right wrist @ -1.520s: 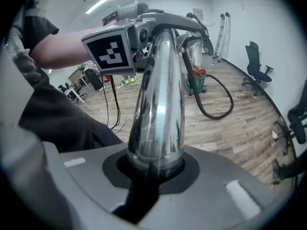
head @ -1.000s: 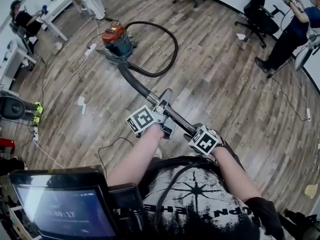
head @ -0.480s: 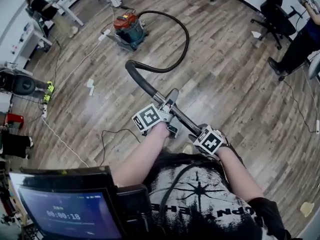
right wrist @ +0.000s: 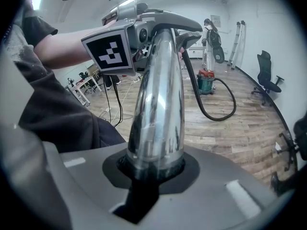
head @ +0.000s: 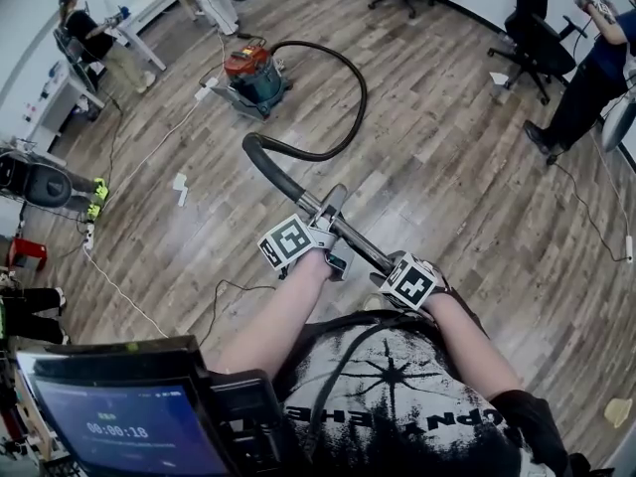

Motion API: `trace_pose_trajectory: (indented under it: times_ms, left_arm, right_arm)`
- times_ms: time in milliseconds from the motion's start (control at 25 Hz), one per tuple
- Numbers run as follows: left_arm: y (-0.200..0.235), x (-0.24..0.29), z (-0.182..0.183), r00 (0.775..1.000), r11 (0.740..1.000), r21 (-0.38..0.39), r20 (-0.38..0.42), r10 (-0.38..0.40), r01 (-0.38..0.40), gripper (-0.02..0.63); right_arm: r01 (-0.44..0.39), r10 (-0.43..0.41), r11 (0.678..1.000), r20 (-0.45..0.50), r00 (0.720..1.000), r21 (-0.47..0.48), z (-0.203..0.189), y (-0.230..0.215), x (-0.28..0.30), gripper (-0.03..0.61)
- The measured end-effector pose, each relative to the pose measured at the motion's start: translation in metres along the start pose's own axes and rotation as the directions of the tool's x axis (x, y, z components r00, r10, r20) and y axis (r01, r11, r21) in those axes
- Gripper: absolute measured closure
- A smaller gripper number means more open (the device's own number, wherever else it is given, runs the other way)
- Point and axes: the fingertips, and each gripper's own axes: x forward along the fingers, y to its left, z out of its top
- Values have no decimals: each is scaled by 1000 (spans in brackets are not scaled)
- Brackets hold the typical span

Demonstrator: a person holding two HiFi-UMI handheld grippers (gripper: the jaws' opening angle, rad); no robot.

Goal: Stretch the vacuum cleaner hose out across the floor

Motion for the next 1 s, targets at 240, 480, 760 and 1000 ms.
trace_pose_trajectory:
  times_ms: [240,480,760,1000]
  left_arm:
    - [2,-41,-2,1000,999,-36,11,-5,5,578]
    - [-4,-91,-11,999,998,-56,3,-35,35,578]
    - [1,-142,-61,996,992,-116,-68,-48,40,578]
    - [12,-171,-120,988,984,-176,-148,-52,26,578]
  right_arm:
    - [-13,13,1000,-12,1000,1,3,41,7,500]
    - [32,-32,999,-45,998,6,-6,89,14,500]
    - [51,-44,995,-80,996,89,-44,158,20,500]
    - [63,-41,981,-120,992,183,-93,205,27,502]
